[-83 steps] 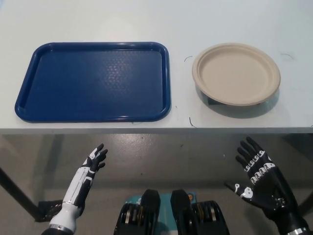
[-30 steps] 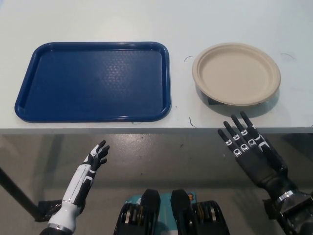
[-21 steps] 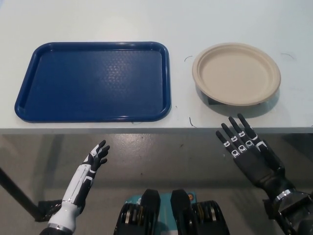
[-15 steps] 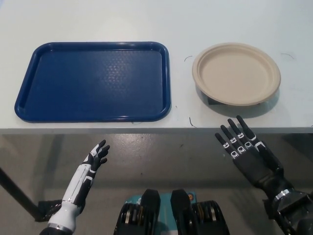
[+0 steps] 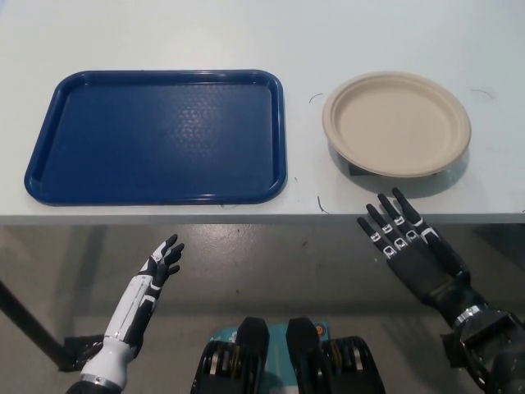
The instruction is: Use the right hand to pick up a plate from a leveled surface and place it into a tray on the left side
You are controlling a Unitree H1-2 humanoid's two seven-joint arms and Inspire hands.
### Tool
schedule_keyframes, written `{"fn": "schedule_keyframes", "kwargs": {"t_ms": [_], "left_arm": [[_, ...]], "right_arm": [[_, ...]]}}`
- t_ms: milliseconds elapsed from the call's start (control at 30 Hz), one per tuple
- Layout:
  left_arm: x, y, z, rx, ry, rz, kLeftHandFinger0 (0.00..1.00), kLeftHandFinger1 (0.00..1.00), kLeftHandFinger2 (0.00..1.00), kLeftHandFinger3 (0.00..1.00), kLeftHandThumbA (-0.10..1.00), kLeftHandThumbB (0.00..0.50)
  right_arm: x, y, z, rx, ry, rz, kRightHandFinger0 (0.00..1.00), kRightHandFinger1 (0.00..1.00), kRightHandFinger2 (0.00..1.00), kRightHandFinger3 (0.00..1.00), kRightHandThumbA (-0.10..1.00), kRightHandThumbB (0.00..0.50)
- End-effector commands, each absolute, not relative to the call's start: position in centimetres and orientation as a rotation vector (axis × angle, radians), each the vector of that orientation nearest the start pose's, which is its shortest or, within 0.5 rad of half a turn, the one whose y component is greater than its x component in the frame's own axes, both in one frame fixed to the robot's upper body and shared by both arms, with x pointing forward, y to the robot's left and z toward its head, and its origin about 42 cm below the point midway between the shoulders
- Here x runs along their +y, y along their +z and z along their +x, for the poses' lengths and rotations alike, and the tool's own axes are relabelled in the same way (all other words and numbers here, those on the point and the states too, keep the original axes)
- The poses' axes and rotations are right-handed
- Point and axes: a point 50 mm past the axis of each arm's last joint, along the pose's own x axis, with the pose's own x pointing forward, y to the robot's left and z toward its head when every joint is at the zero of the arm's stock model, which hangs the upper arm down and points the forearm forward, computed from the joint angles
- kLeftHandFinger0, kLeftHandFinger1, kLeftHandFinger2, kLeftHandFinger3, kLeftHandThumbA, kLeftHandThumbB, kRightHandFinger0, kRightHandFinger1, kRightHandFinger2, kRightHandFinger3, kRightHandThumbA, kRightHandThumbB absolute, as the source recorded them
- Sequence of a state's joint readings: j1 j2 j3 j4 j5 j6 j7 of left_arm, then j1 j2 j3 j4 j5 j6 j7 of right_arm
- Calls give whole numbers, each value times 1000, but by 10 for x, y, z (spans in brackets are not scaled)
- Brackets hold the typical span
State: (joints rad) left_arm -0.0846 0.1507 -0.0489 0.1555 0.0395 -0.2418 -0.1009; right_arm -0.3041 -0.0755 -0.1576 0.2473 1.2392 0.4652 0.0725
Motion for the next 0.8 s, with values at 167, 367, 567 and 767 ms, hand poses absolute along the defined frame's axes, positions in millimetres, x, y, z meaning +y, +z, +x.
{"fn": "schedule_keyframes", "kwargs": {"t_ms": [167,367,567,767], "left_arm": [[243,107,312,-220,-187,206,1000,1000,1000,1000,1000,500],[243,107,312,-220,-188,207,1000,1000,1000,1000,1000,500],[244,107,312,-228,-191,217,1000,1000,1000,1000,1000,500],[244,107,312,-225,-190,209,1000,1000,1000,1000,1000,500]], "right_arm": [[-231,144,395,191,334,1153,1000,1000,1000,1000,1000,424],[-231,146,402,197,320,1132,1000,1000,1000,1000,1000,411],[-233,149,413,198,305,1126,1000,1000,1000,1000,1000,402],[-235,153,424,195,291,1128,1000,1000,1000,1000,1000,398]]}}
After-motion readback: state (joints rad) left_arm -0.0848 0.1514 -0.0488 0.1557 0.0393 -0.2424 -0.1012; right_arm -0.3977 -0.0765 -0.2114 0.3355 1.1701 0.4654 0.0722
